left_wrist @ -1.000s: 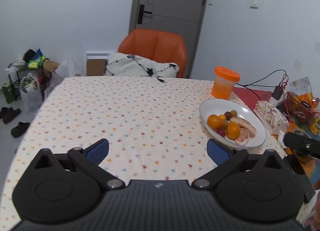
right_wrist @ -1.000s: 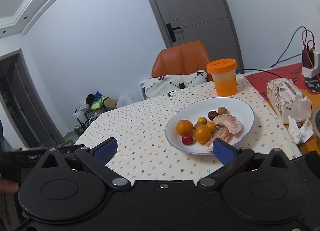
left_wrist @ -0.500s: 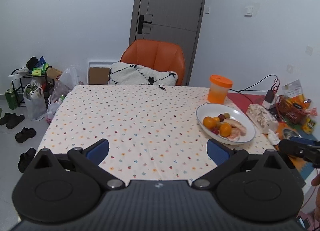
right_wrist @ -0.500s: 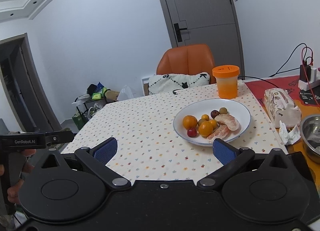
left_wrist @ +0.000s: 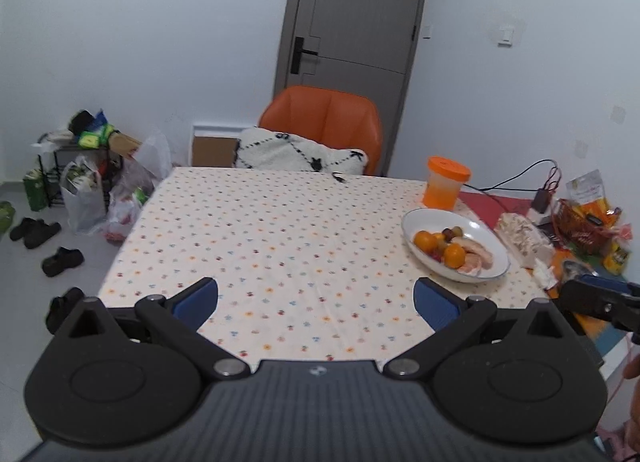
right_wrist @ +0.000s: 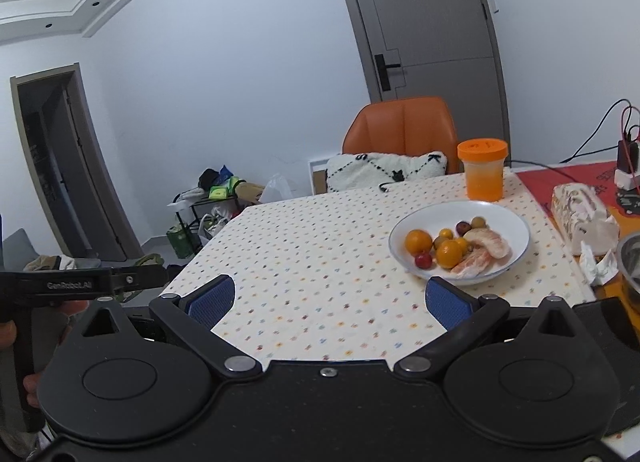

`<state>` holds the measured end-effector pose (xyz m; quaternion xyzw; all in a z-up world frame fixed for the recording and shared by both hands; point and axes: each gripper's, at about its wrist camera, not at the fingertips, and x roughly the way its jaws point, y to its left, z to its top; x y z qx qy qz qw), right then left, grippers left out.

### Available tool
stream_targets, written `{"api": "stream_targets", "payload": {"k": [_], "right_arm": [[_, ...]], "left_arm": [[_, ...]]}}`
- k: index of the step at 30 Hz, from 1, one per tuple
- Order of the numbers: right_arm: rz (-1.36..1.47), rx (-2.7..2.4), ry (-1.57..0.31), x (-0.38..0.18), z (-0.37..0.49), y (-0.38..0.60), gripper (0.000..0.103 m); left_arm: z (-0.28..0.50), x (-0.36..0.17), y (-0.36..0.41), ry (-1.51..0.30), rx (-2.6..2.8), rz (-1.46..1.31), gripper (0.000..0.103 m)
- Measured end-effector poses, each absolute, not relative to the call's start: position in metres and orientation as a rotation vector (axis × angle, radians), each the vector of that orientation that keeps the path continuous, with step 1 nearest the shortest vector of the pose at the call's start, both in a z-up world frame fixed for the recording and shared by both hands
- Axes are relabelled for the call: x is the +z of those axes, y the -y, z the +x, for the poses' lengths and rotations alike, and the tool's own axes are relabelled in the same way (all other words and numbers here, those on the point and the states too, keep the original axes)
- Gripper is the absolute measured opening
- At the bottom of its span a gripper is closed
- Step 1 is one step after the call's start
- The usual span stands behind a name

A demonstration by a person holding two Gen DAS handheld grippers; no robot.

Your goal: Organize fruits

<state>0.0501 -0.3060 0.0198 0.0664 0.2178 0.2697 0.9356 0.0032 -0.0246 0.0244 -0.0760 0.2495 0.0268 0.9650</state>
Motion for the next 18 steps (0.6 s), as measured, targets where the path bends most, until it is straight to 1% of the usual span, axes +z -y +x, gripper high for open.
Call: {"api": "stream_targets", "payload": {"k": [9, 18], "right_arm": [[0.131, 0.55, -0.454, 0.007, 0.042, 0.299, 0.103], [0.141, 0.54, -0.475, -0.001, 0.044, 0.301, 0.103]], "left_arm": [[0.001, 0.007, 0.024, -0.555, 0.069, -0.119, 0.103], [0.0, 0.004, 0.029, -0.57, 0.06, -0.111, 0.103]]}}
